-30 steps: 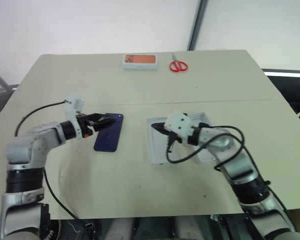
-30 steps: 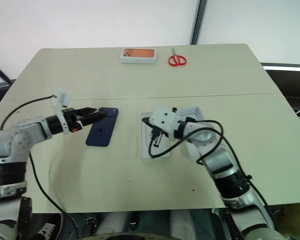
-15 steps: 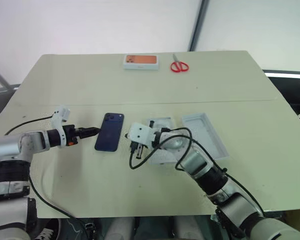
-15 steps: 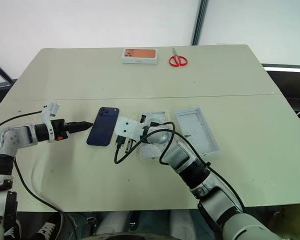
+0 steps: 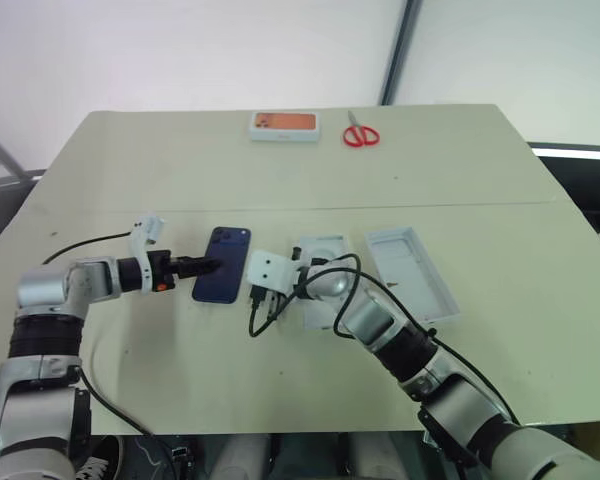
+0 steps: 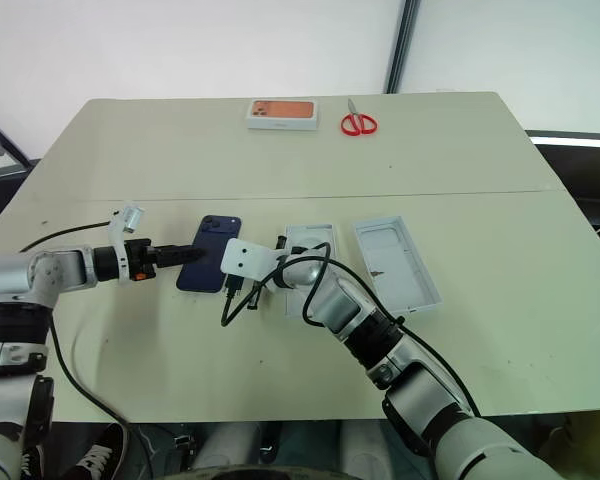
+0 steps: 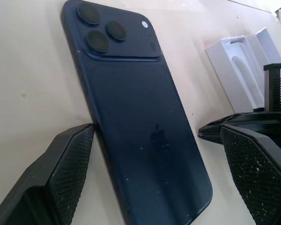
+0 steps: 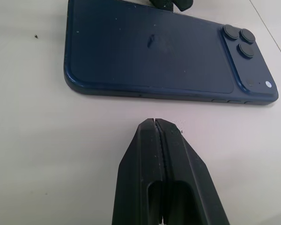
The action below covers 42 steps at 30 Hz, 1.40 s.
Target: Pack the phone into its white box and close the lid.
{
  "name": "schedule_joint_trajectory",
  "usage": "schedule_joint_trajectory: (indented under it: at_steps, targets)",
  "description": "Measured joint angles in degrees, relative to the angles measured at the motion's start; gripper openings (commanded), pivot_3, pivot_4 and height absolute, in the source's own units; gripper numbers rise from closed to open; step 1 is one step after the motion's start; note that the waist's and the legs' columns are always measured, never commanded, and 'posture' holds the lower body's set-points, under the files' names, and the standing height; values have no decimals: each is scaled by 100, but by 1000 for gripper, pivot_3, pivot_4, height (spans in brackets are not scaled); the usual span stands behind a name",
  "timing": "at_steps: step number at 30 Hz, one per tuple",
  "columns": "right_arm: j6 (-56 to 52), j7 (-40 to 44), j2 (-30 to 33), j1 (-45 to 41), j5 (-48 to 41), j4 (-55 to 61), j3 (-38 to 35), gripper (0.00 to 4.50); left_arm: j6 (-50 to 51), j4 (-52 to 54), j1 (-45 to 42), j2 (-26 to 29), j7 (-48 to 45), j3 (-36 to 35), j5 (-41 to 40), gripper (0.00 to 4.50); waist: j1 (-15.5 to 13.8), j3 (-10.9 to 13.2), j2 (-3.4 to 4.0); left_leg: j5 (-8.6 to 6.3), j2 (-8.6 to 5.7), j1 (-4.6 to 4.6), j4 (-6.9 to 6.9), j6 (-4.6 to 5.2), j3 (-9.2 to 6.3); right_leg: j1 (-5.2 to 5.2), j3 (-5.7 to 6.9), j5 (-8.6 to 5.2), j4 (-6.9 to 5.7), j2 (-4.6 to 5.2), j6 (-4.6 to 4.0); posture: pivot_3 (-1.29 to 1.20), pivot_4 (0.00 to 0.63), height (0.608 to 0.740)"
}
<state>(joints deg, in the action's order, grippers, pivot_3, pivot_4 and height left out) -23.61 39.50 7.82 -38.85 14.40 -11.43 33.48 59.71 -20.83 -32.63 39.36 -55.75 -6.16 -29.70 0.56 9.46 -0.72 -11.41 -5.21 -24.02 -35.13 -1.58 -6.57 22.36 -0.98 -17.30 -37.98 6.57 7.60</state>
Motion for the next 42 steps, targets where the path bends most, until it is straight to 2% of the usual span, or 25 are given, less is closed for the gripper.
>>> schedule_joint_trajectory:
  at_steps: [16,22,25,30,40,42]
  targets:
    - [11,55,49,7,105,-3,-13,0,692,671,14,-702,358,-57,-112,4474,-10,-24,22,-3,-6,10,0,5,-1,-13,0,-1,1,7,1,0,150,740]
    - [37,51,66,17,120,-2,-12,0,749,667,19,-783,388,-98,-220,4474,-5,-25,22,-3,-6,10,0,5,-1,-12,0,-1,2,7,1,0,150,740]
    - [42,45,67,18,122,-2,-12,0,753,542,18,-790,447,-180,-252,3683,2,-24,22,-3,-5,10,0,5,-1,-11,0,-1,3,7,1,0,150,740]
    - [75,39,108,28,121,9,-13,0,806,401,134,-778,521,-189,-280,1187,24,-24,22,-3,-4,10,5,5,1,-7,-1,-1,3,6,1,0,150,740]
    - [108,24,203,90,123,92,-17,0,960,596,351,-858,647,-260,-507,1187,18,-24,21,-4,-3,9,5,4,1,-7,-3,-1,6,6,1,0,150,740]
    - [118,23,215,90,123,92,-19,0,1032,591,381,-944,772,-395,-590,655,13,-24,21,-4,-3,9,5,4,1,-7,-3,-1,6,6,1,0,150,740]
